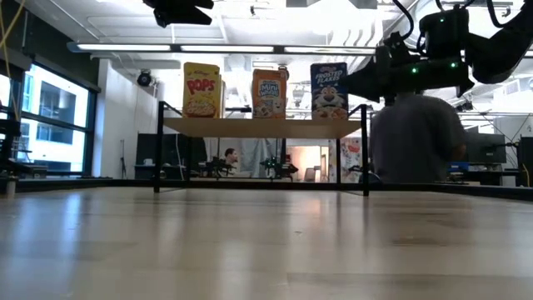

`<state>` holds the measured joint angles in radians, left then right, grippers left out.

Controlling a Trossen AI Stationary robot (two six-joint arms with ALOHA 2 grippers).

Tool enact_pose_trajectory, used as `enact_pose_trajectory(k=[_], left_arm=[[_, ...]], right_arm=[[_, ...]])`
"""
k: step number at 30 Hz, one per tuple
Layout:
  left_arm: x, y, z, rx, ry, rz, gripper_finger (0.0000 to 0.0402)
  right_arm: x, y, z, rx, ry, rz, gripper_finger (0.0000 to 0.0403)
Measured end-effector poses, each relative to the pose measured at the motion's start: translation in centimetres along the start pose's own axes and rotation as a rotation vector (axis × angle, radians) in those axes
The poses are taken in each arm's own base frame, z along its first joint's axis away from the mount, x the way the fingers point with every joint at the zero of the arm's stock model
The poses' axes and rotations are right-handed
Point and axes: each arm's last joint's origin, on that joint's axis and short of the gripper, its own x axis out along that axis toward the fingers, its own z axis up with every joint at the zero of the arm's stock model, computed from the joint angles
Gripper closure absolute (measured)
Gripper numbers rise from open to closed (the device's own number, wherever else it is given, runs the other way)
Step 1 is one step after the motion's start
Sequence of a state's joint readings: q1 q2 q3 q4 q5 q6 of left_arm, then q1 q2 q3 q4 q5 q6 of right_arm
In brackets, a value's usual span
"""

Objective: Stack cereal on shelf
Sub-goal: Put the blue cereal box on the shelf aligned with the other blue cereal boxes

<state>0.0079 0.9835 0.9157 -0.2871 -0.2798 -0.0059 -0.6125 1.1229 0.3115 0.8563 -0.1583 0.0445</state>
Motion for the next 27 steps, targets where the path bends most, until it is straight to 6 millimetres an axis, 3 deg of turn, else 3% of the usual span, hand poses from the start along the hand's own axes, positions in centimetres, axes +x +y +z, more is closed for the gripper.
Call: enact_pose_trajectory(k=[27], left_arm=[[0.0, 0.0, 0.0, 0.0, 0.0, 0.0, 0.0161]], right_arm=[[-1.7, 2.2, 1.3, -0.029, 0.03, -0.047, 0.0185]])
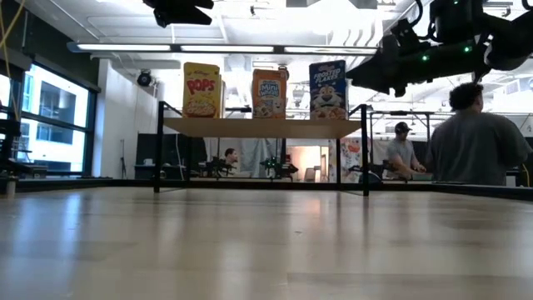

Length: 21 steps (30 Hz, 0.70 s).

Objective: Stack cereal on shelf
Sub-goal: Put the blue cereal box on the shelf aligned with the other blue cereal boxes

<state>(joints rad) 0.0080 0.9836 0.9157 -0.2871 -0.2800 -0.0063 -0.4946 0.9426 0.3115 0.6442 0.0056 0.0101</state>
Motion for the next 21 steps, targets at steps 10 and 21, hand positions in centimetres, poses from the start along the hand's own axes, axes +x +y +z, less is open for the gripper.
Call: enact_pose_trajectory(k=[10, 21], left_arm=[[0.0, 0.0, 0.0, 0.0, 0.0, 0.0, 0.0161], [0.0, 0.0, 0.0, 0.0, 0.0, 0.0, 0.0161]], right_arm=[[-1.0, 1.2, 0.3, 0.015, 0.026, -0.02, 0.0185], [-1.9, 6.2, -0.3, -0.006, 0.061, -0.073, 0.0185]])
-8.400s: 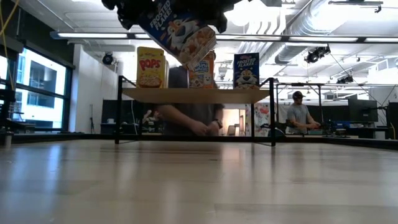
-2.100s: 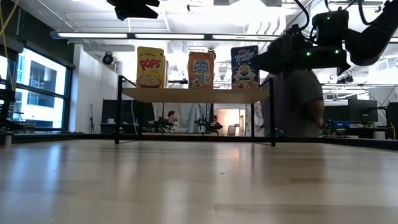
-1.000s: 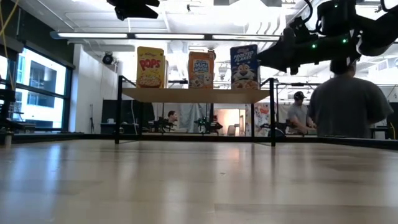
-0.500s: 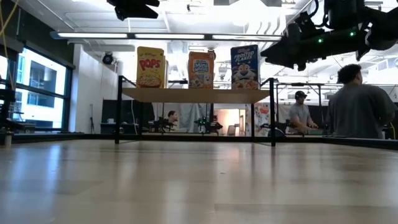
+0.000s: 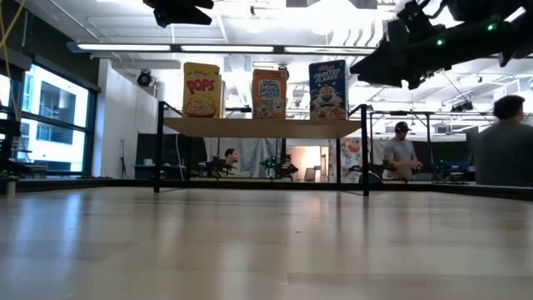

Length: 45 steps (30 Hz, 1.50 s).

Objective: Stack cereal on shelf
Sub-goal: Put the blue cereal box on the shelf aligned with the other blue cereal boxes

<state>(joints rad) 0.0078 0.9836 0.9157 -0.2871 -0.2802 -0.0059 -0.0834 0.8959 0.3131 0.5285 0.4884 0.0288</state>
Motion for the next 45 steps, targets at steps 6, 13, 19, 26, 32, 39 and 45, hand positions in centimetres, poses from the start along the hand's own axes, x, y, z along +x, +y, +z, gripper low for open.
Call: enact_pose_trajectory(k=[6, 13, 19, 26, 32, 39, 45], left_arm=[[0.0, 0.0, 0.0, 0.0, 0.0, 0.0, 0.0161], [0.0, 0.0, 0.0, 0.0, 0.0, 0.0, 0.0161], [0.0, 0.0, 0.0, 0.0, 0.0, 0.0, 0.0161], [0.0, 0.0, 0.0, 0.001, 0.001, 0.0, 0.0161], [0.0, 0.0, 0.0, 0.001, 0.003, 0.0, 0.0161], [0.0, 0.0, 0.0, 0.001, 0.003, 0.0, 0.0161], [0.0, 0.0, 0.0, 0.001, 0.003, 0.0, 0.0161]], right_arm=[[1.0, 3.1, 1.0, -0.027, 0.016, -0.029, 0.0185], [4.0, 6.7, 1.6, -0.048, 0.057, -0.119, 0.0185], [7.1, 9.0, 1.3, -0.016, 0.07, -0.253, 0.0185], [10.8, 11.2, 0.8, 0.02, 0.055, -0.366, 0.0185], [13.7, 11.8, 0.7, 0.016, 0.039, -0.461, 0.0185], [14.7, 11.5, 0.5, 0.046, 0.026, -0.523, 0.0185], [15.2, 10.5, 0.4, 0.083, 0.021, -0.562, 0.0185]])
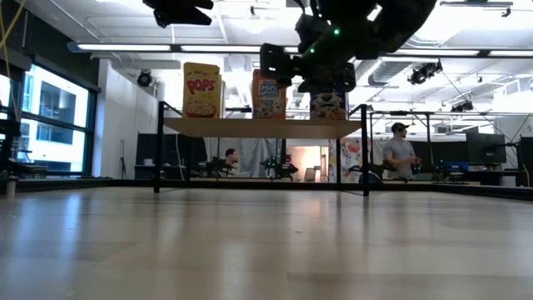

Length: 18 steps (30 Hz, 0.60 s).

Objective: Stack cereal on shelf
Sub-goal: Put the blue cereal box on the shelf aligned with the other blue cereal boxes

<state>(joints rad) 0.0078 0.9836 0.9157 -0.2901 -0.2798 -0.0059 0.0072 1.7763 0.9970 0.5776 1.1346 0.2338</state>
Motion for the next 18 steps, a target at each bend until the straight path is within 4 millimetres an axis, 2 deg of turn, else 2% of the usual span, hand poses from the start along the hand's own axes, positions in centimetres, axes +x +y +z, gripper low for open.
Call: enact_pose_trajectory(k=[18], left_arm=[[0.0, 0.01, 0.0, 0.0, 0.0, 0.001, 0.0161]], right_arm=[[0.19, -0.53, -0.22, -0.018, -0.014, -0.125, 0.0185]])
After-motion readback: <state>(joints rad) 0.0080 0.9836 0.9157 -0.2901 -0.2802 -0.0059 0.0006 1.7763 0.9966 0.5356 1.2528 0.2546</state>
